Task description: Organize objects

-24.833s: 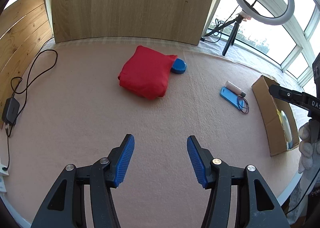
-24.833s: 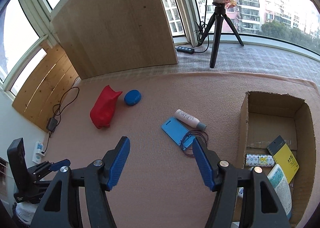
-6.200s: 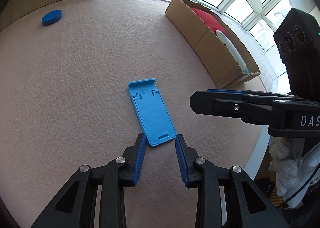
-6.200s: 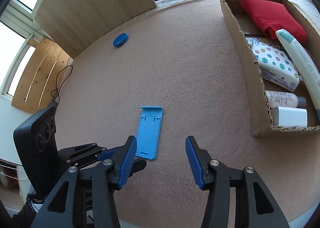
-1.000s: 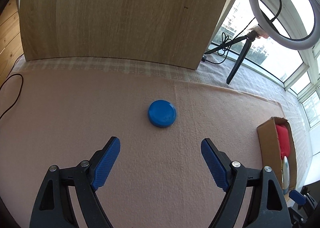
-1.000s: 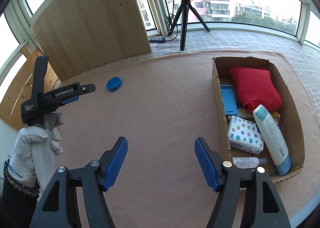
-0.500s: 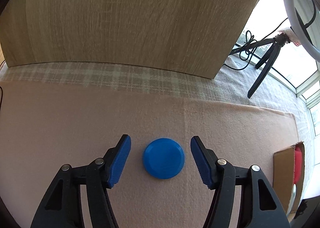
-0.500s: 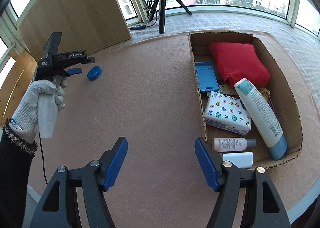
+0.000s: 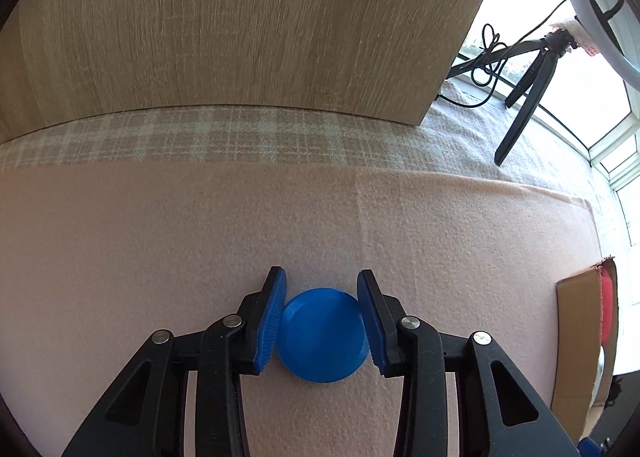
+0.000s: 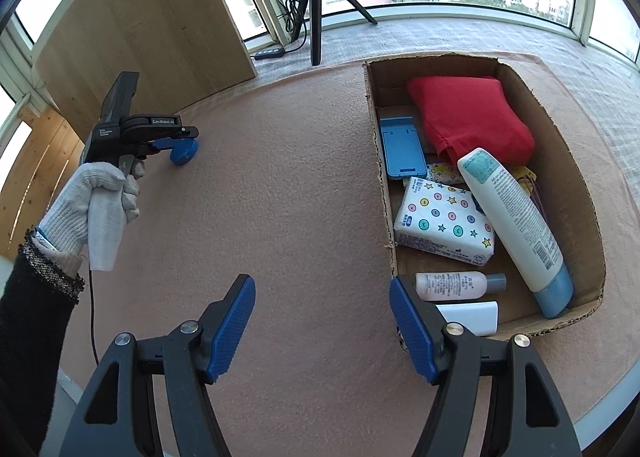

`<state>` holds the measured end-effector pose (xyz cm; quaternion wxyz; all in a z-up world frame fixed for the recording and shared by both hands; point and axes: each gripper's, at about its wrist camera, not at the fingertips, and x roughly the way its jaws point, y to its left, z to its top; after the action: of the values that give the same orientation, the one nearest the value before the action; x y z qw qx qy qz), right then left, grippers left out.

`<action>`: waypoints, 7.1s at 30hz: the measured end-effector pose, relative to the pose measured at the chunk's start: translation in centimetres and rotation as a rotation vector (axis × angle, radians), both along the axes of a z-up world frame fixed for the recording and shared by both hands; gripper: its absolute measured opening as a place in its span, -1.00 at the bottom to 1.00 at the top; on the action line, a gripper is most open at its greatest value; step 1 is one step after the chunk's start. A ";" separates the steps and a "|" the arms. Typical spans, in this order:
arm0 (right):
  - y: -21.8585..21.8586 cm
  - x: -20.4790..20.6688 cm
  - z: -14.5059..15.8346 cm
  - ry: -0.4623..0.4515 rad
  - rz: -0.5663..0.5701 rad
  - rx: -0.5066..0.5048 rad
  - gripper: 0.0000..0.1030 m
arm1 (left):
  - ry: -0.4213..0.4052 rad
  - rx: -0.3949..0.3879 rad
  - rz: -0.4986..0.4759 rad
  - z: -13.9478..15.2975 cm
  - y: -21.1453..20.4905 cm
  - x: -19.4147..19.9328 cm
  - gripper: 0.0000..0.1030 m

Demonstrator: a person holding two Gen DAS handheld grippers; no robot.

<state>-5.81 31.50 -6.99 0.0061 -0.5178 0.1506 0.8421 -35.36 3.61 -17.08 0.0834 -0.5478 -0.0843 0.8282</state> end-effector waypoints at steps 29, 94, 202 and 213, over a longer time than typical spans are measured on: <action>-5.4 -1.6 -2.1 0.039 0.141 -0.118 0.28 | 0.014 0.134 -0.147 1.3 2.2 22.6 -0.16; -2.4 -3.0 -0.4 0.000 0.173 -0.220 -0.33 | 0.161 0.176 -0.449 8.6 15.2 24.6 -0.09; -14.1 3.3 5.7 0.209 0.162 0.129 0.37 | 0.236 -0.098 0.002 14.2 -5.4 32.3 0.68; -14.1 3.4 5.3 0.191 0.146 0.135 0.38 | 0.228 -0.087 -0.010 13.8 -5.2 32.0 0.68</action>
<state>-2.36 17.36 -1.65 -0.0349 -0.4431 0.0553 0.8941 -3.41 -1.55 -3.31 0.0728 -0.4537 -0.0355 0.8875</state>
